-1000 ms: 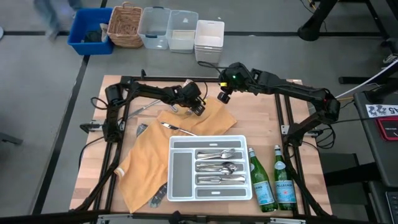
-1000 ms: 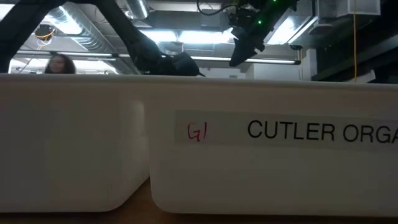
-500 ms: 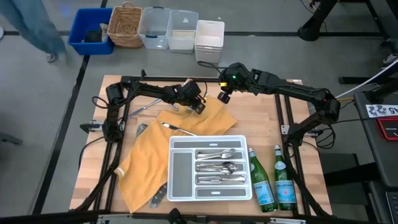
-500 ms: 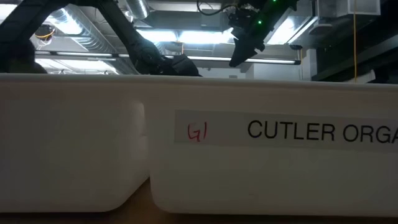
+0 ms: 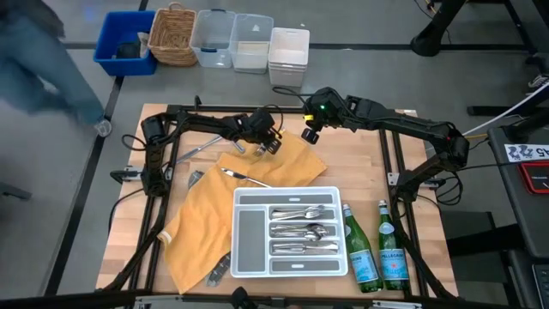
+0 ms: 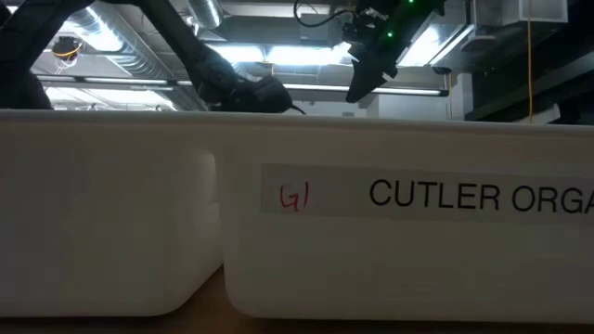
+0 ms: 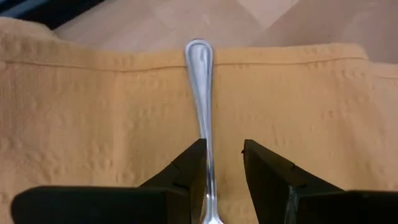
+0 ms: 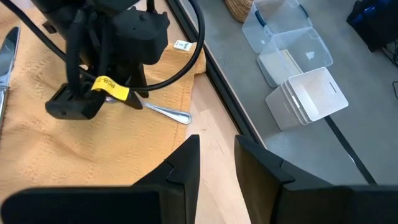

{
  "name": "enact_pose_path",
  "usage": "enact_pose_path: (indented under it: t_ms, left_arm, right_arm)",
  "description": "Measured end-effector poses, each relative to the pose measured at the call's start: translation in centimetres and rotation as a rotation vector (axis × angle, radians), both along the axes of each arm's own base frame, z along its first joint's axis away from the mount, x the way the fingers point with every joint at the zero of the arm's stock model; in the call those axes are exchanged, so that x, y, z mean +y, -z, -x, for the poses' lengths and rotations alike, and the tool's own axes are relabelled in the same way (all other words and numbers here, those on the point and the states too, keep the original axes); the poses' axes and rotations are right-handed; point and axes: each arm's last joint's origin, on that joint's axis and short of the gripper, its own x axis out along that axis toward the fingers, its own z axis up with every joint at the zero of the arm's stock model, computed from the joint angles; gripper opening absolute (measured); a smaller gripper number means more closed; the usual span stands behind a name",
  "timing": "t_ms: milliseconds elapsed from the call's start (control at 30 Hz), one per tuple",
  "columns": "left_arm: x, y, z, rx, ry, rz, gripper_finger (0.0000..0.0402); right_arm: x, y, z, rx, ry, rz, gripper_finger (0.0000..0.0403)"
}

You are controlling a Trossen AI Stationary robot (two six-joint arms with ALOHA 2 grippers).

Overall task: Sort silverware
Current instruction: Put the silver fork into the white silverware tray

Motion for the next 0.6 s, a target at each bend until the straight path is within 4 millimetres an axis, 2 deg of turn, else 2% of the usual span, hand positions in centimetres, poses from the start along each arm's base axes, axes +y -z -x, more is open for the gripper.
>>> enact_pose_path:
  t_ms: [233, 433, 600]
  left_arm:
    - [0.0, 0.5, 0.1, 0.022, 0.002, 0.011, 0.0095]
    - [-0.1, 2.0, -0.1, 0.062, 0.008, 0.031, 0.0095]
    - [0.0, 2.3, -0.1, 0.084, 0.035, 0.017, 0.0091]
  right_arm:
    - [0.0, 0.0, 0.0, 0.000, 0.000, 0.000, 0.0101]
    - [0.0, 0.0, 0.0, 0.000, 0.000, 0.000, 0.0101]
    - [0.0, 0.0, 0.0, 0.001, 0.000, 0.000, 0.0101]
